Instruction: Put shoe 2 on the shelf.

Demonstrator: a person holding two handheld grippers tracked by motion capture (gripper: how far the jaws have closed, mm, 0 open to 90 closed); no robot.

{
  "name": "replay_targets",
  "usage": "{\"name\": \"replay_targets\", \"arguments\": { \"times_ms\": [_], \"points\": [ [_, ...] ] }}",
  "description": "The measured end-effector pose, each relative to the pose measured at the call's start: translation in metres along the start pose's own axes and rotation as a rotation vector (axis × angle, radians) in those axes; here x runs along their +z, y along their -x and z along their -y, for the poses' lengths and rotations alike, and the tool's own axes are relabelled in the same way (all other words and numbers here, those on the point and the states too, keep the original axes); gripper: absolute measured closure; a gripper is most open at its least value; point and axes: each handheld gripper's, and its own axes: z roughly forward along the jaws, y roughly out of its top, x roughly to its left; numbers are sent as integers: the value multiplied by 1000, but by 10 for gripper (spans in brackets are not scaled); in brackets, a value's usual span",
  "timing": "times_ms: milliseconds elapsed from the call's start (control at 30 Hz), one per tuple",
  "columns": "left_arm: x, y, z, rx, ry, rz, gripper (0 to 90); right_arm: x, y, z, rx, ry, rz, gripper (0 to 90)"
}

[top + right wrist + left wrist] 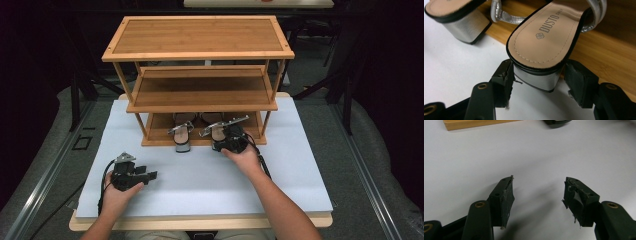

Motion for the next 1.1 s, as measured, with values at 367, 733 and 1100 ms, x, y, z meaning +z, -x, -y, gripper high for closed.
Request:
{"name": "replay_targets", "arguments": {
  "times_ms": [367, 733, 1100],
  "points": [
    [9, 6, -9, 35, -11, 6, 430, 7, -3, -1, 36, -1, -66, 410],
    [13, 8, -25, 58, -17, 5, 539, -10, -3, 3, 6, 29, -37, 412],
    [24, 9, -55, 74, -4, -40, 775, -28, 8, 11, 21, 50, 23, 632]
  ]
}}
